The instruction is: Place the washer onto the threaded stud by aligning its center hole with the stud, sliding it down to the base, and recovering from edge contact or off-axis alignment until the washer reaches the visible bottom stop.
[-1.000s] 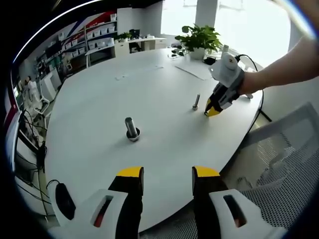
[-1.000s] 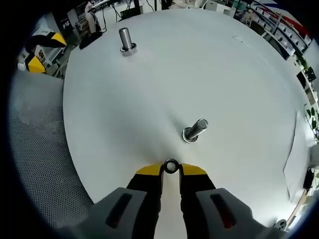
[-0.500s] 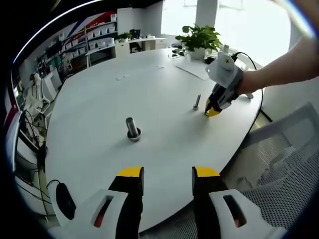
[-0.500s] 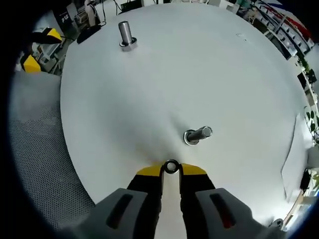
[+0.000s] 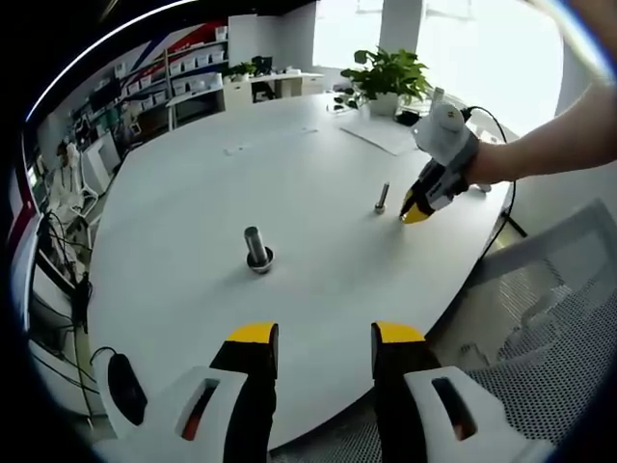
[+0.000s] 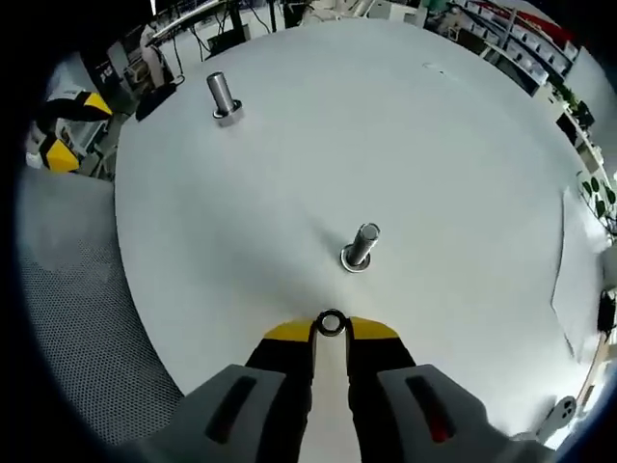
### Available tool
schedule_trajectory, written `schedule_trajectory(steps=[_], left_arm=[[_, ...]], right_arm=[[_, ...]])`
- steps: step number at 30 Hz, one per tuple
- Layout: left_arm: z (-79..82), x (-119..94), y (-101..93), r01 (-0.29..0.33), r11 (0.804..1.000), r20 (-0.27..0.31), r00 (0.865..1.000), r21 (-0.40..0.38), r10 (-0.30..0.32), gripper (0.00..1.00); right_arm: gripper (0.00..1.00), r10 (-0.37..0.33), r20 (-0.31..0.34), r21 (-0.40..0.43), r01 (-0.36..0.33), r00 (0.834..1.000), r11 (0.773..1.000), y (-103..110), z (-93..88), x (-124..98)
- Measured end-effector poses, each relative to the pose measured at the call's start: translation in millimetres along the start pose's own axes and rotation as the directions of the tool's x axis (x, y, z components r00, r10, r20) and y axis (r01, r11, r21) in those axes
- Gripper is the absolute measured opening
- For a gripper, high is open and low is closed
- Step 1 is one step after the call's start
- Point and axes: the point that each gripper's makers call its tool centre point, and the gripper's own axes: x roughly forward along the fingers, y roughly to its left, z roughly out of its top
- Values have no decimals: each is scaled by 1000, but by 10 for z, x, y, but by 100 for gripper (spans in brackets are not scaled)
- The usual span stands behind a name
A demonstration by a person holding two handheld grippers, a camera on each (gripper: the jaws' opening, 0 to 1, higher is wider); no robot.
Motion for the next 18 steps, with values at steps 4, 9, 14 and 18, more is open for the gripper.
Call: schedule_trajectory(steps=[4, 9, 14, 18], left_arm=[[6, 2, -9, 2, 1000, 1, 1000, 2, -2, 37], [1, 6, -12, 4, 1000, 0, 1000, 4, -4, 37], [-3, 10, -26, 10, 1000, -3, 1000, 5, -10, 37], [-9, 7, -35, 12, 1000, -5, 1000, 7, -11, 37]], right_arm=[[14, -10, 6, 13, 10, 1000, 1000, -69, -47, -57], [14, -27, 28, 32, 26, 999, 999, -139, -34, -165], [14, -51, 59, -9, 52, 997, 999, -198, 68, -267], [14, -53, 86, 1, 53, 995, 999, -217, 146, -313]])
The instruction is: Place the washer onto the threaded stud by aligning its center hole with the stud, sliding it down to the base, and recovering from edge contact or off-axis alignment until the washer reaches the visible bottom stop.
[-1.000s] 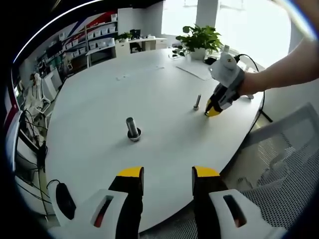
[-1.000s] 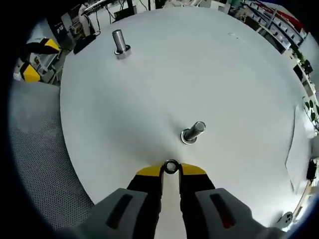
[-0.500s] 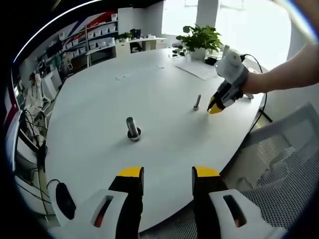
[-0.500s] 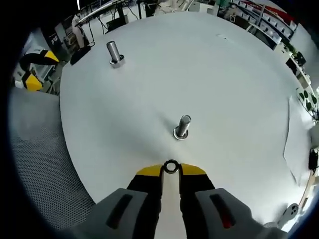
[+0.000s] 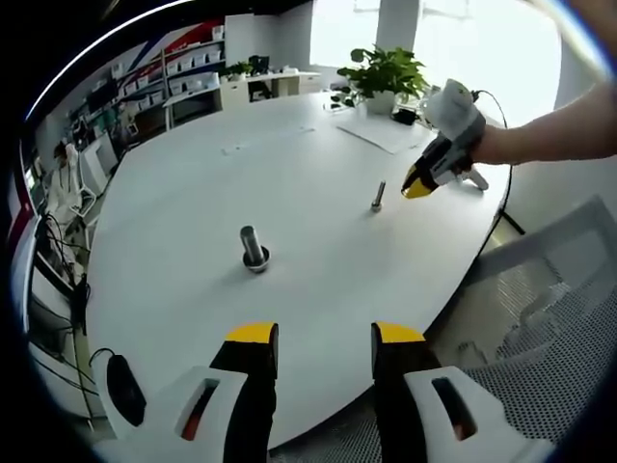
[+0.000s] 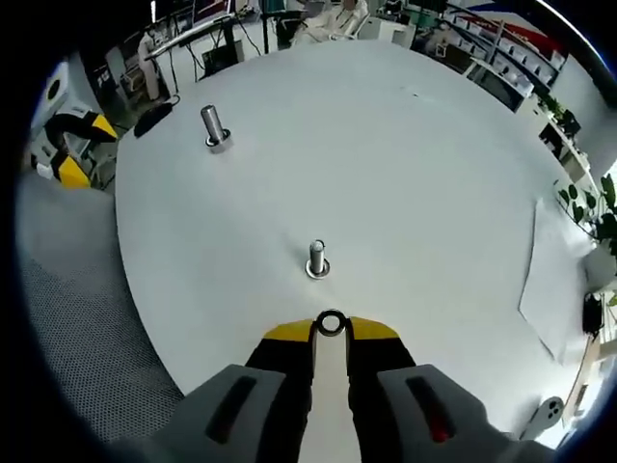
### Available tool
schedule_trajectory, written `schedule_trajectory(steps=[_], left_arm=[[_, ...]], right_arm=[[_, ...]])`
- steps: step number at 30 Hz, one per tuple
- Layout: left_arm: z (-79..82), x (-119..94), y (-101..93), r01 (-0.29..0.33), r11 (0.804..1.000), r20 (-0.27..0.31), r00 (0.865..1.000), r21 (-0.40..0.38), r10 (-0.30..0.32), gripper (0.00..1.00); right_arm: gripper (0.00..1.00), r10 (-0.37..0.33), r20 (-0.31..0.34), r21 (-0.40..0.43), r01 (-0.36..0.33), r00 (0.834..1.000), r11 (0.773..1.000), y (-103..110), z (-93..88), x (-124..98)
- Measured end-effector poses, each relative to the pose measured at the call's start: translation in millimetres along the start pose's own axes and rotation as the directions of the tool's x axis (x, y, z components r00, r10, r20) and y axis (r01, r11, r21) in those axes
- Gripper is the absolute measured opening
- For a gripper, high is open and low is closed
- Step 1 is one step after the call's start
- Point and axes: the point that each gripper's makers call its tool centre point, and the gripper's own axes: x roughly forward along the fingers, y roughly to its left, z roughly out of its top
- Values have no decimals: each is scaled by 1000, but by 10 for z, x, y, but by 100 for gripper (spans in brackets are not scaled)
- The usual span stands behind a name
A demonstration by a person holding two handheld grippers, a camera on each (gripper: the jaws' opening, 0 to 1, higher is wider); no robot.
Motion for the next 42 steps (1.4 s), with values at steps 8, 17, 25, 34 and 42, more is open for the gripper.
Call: schedule_trajectory(steps=[8, 17, 25, 34, 42], left_arm=[[-12, 6, -6, 3, 1000, -6, 1000, 2, -3, 37], [-17, 6, 4, 1, 1000, -8, 1000, 2, -1, 37], [-13, 2, 12, -2, 1000, -6, 1000, 0, 2, 37], [-34, 10, 6, -1, 1000, -14, 1000, 5, 1, 37], [-42, 13, -2, 2, 1000, -20, 1000, 8, -2, 37]], right_arm=[[14, -2, 56, -48, 5, 998, 999, 53, 291, -56], [14, 3, 85, -84, 4, 996, 996, 68, 487, -43], [14, 16, 52, -107, -11, 999, 994, 90, 461, 11], [14, 28, 33, -116, -24, 999, 993, 91, 459, 73], [14, 40, 7, -117, -38, 999, 992, 92, 401, 152]])
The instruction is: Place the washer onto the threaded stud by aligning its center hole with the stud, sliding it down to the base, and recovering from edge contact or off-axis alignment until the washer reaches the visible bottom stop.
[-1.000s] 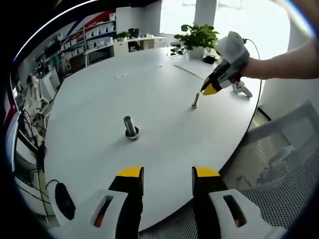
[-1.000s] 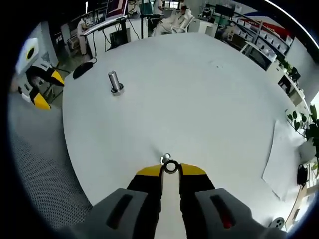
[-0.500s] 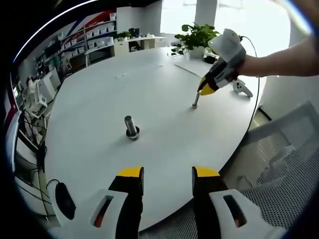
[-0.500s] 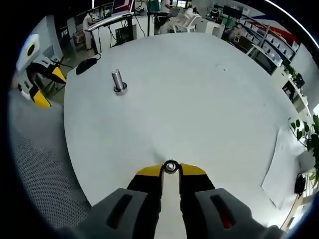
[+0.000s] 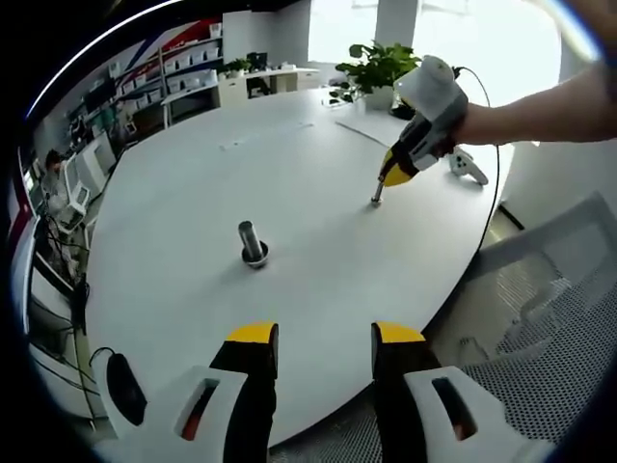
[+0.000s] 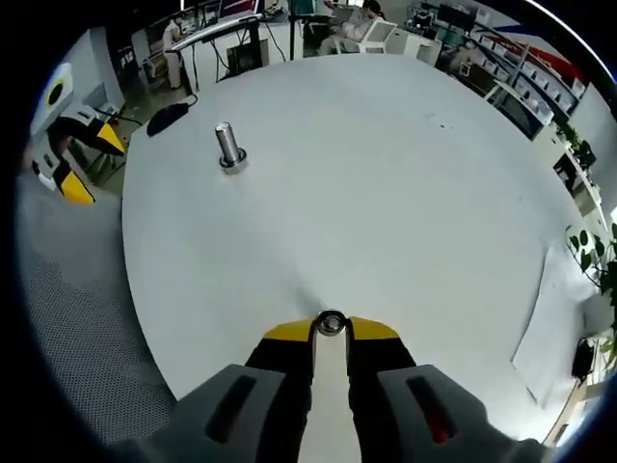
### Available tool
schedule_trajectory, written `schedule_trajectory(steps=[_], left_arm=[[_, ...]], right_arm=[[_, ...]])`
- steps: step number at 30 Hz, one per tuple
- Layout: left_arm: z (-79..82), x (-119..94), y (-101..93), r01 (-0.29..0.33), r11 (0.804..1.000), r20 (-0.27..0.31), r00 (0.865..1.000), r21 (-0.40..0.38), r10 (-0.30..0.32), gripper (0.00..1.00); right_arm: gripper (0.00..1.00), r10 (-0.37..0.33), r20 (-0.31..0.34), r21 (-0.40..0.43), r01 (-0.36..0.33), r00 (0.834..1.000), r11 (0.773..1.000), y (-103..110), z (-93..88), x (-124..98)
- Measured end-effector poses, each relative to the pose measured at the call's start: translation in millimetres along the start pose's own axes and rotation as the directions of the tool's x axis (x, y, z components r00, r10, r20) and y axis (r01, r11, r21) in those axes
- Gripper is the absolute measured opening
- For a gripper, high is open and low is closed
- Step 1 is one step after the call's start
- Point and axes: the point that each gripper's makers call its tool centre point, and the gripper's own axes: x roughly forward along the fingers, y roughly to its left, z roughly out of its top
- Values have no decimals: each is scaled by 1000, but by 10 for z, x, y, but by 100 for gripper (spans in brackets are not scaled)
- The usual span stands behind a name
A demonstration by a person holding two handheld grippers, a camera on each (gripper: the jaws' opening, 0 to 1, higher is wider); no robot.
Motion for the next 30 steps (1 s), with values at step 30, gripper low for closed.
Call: schedule_trajectory(steps=[30], left_arm=[[-21, 6, 6, 0, 1000, -9, 1000, -3, 0, 37]], right_arm=[[15, 29, -75, 34, -26, 997, 999, -33, -213, 288]])
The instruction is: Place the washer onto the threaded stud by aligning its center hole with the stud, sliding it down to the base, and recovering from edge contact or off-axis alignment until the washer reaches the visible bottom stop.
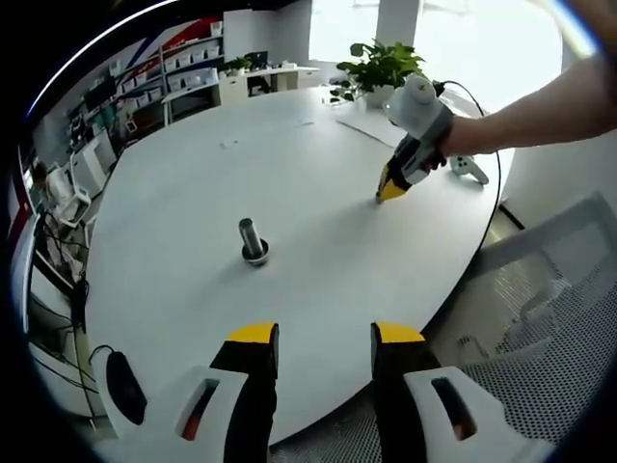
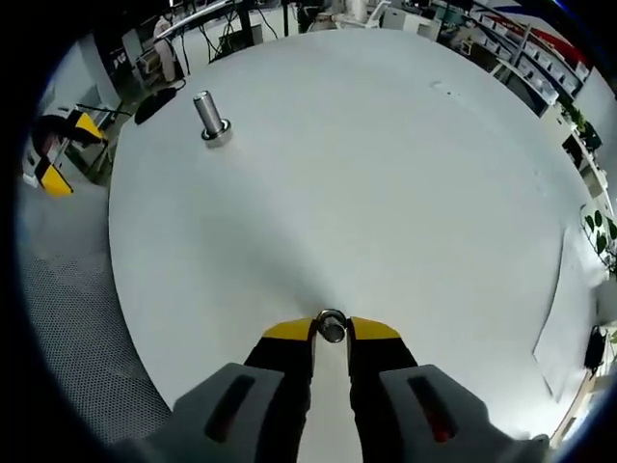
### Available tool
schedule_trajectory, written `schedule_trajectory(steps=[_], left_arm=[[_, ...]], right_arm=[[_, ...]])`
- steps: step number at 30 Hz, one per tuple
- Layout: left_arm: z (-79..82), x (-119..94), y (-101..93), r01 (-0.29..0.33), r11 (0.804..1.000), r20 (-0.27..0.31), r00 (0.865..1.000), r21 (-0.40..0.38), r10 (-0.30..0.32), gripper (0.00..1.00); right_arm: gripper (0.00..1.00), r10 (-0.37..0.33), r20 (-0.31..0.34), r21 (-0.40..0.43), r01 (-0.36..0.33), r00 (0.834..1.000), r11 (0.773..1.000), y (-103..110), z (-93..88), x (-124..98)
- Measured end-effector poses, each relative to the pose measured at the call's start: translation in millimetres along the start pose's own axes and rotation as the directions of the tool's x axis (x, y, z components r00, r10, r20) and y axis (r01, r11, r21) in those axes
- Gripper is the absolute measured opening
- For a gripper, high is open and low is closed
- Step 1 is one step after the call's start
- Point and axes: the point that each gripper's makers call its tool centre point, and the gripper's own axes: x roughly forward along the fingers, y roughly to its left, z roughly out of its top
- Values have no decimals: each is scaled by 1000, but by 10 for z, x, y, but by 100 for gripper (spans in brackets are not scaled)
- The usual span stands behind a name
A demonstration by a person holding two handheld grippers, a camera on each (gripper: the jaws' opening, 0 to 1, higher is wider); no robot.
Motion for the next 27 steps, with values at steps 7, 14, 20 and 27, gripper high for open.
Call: schedule_trajectory(steps=[7, 14, 20, 27], left_arm=[[-6, 9, -3, 3, 1000, -2, 1000, 3, -3, 37], [-12, 7, -11, 4, 1000, -6, 1000, 4, -4, 36], [-7, -1, 15, -3, 1000, -4, 1000, -4, 3, 36], [-16, 8, -2, -1, 1000, -10, 1000, 5, 1, 36]], right_arm=[[20, 6, -7, 10, -6, 1000, 1000, 8, -30, 6], [21, 4, -5, 14, -4, 1000, 1000, 5, -69, -23], [21, -8, 25, 22, 7, 1000, 1000, -10, -67, -119], [23, -18, 78, 66, 13, 997, 998, 36, -106, -266]])
